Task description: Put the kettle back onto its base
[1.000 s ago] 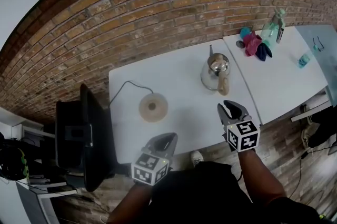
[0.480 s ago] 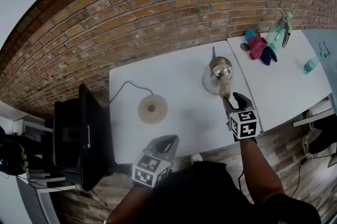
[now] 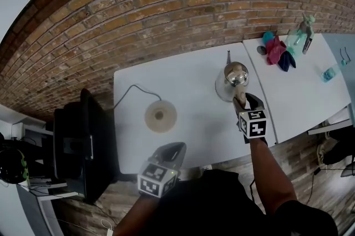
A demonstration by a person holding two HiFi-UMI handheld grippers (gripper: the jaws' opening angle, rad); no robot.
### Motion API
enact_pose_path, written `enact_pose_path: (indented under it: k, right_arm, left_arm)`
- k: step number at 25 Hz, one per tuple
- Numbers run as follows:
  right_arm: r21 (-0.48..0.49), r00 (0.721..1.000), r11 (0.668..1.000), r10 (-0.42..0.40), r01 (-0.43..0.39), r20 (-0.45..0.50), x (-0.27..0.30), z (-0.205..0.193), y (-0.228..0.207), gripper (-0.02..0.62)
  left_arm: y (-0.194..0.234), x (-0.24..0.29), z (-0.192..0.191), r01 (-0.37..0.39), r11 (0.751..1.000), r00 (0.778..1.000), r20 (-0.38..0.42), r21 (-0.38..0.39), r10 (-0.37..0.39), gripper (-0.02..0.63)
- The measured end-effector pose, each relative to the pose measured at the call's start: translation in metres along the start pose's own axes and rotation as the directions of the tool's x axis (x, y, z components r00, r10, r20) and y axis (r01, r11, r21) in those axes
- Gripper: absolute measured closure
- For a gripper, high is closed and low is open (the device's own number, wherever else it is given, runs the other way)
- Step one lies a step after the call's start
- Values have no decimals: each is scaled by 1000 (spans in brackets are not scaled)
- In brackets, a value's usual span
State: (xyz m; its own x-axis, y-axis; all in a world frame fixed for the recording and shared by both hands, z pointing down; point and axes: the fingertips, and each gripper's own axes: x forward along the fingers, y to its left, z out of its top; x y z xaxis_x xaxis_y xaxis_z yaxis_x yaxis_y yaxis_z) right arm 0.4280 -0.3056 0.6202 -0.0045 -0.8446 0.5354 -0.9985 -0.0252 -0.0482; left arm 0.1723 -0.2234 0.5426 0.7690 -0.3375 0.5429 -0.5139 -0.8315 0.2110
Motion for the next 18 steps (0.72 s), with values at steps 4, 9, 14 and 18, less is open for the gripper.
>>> enact_pose_path:
  k: [4,9,14,18]
  right_arm:
    - [-1,1000,1000,2,-2,-17,11,-2,1,364]
    - [-30,998,999,-28,26,-52,22,-9,-4,364]
    - [-110,993,992,-72,62,-97,31,-18,-7,368]
    - [-104,991,992,-84,74,-102,32,-19,-9,386]
  left_arm:
    - [6,4,-3,4,1000,1000,-13,-10,-4,606]
    - [14,3,-7,-3,1000,1000,-21,-28,2,606]
    - [19,0,-11,-14,999,1000,-20,-39,13,606]
    - [20,-5,-13,-21,999,1000,-15,-49,21,606]
